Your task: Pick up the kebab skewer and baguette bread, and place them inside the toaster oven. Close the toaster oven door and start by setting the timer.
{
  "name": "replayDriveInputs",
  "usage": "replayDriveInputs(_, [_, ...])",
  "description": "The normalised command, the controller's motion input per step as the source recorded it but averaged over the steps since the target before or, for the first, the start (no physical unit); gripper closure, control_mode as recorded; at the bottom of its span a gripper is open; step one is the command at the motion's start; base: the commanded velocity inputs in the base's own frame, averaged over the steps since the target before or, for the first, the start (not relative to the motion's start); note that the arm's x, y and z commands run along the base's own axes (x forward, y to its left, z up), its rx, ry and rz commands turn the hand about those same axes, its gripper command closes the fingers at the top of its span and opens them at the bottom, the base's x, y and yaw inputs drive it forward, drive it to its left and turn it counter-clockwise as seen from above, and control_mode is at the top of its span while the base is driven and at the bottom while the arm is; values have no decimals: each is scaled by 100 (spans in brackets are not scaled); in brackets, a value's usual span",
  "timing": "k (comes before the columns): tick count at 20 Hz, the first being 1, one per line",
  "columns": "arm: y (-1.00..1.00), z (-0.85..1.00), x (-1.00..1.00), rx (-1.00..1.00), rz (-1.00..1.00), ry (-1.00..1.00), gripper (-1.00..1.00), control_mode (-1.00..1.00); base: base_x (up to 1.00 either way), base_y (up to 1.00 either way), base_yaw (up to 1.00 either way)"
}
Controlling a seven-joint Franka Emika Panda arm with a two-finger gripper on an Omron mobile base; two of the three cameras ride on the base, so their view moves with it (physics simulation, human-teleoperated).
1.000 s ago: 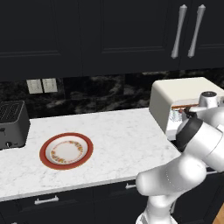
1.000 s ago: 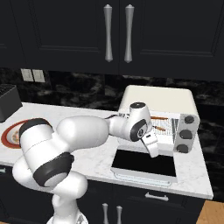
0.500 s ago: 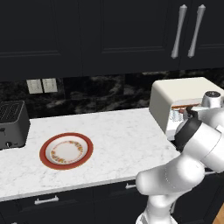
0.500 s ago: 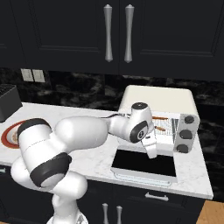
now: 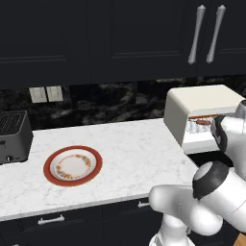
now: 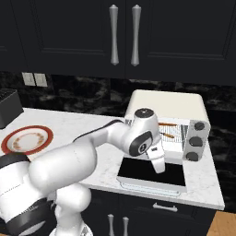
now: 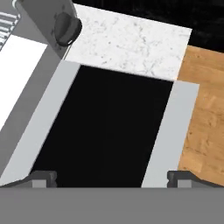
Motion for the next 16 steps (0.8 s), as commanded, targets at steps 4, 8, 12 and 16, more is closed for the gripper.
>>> replayDriveInputs(4, [1, 1, -92, -1, 41, 0, -100, -100, 0, 0, 0])
replayDriveInputs(8, [0, -2, -87, -2, 46, 0, -100, -100, 0, 0, 0])
replayDriveInputs(12, [2, 0, -27, -1, 44, 1, -100, -100, 0, 0, 0])
replayDriveInputs(16, [9, -2, -8, -1, 36, 4, -100, -100, 0, 0, 0])
